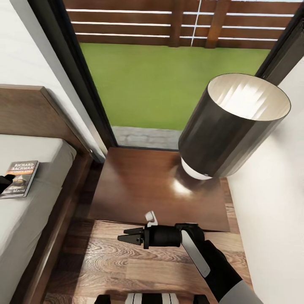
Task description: In the bedroom, move the book from the bed onto either nightstand, and place the two sandals side by side next to the bed.
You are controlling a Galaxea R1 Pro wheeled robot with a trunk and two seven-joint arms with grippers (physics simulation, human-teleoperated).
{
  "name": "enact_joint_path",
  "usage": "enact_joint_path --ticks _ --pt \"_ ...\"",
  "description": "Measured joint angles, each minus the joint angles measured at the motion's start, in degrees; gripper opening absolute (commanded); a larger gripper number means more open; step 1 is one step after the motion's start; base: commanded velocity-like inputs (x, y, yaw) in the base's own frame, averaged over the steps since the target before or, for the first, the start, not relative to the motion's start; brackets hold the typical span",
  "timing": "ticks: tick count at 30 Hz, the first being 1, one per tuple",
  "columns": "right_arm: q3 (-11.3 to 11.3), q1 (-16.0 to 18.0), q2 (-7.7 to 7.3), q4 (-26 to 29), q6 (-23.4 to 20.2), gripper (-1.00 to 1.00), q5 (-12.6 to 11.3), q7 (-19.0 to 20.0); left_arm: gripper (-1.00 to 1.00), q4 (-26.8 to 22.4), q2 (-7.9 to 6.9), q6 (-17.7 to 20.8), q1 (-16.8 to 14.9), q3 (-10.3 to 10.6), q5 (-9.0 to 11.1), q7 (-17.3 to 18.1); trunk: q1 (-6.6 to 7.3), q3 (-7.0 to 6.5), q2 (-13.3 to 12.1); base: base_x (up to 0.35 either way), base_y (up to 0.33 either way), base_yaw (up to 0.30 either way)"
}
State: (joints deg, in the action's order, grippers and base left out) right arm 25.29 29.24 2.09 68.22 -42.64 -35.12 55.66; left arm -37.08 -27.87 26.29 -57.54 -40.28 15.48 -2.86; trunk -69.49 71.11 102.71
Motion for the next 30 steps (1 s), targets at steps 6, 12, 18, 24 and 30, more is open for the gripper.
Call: enact_joint_path --ticks 6,12,18,24,30 --pt "0.0 0.0 0.01 0.0 0.0 1.00 0.0 0.0 1.00 0.0 0.00 0.0 0.0 0.0 0.0 0.1 0.00 0.00 0.0 0.000 -0.043 0.000" --pt "0.0 0.0 0.02 0.0 0.0 1.00 0.0 0.0 1.00 0.0 0.01 0.0 0.0 0.0 0.0 0.1 0.00 0.00 0.0 0.000 -0.004 0.000" --pt "0.0 0.0 0.01 0.0 0.0 1.00 0.0 0.0 1.00 0.0 0.01 -0.1 0.0 -0.1 -0.1 0.1 0.00 0.00 0.0 0.000 0.000 0.000" --pt "0.0 0.0 0.01 0.0 0.0 1.00 0.0 0.0 1.00 0.0 0.01 -0.1 0.0 -0.1 -0.1 0.1 0.00 0.00 0.0 0.000 0.000 0.000" --pt "0.0 0.0 0.02 0.0 0.0 1.00 0.0 0.0 1.00 0.0 0.00 -0.1 0.0 -0.1 -0.1 0.2 -0.01 0.00 0.0 -0.028 -0.023 0.000"
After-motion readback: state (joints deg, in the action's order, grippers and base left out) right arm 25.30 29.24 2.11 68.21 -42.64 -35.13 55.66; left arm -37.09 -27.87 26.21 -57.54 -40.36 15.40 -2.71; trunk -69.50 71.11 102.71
